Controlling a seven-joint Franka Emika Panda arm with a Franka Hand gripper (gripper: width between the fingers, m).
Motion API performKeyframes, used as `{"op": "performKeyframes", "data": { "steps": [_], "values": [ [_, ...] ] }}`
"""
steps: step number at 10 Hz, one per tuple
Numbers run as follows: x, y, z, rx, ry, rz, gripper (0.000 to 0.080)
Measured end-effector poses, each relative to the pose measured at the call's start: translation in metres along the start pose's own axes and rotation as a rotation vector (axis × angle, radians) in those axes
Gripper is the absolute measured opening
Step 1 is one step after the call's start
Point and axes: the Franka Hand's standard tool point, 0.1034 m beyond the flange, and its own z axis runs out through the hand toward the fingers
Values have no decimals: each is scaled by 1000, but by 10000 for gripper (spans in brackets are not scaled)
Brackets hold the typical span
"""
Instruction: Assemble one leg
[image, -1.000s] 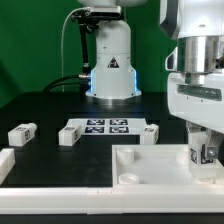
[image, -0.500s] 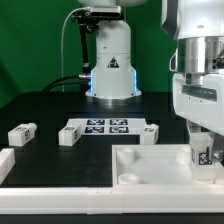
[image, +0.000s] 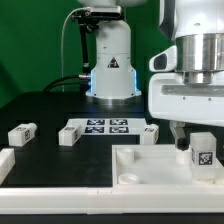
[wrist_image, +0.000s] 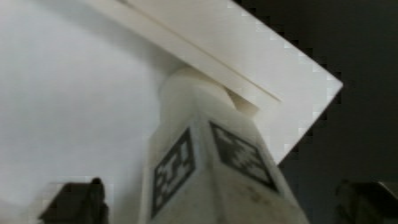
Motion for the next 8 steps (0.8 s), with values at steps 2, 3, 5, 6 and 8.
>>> {"op": "performKeyframes", "data": {
  "steps": [2, 3, 5, 6, 8],
  "values": [
    [1, 2, 1, -2, 0, -246, 649],
    [2, 3, 1, -4, 0, -370, 649],
    [5, 5, 2, -7, -1, -584, 649],
    [5, 5, 1, -12, 2, -695, 649],
    [4, 3, 0, -17, 7, -783, 649]
  ]
}}
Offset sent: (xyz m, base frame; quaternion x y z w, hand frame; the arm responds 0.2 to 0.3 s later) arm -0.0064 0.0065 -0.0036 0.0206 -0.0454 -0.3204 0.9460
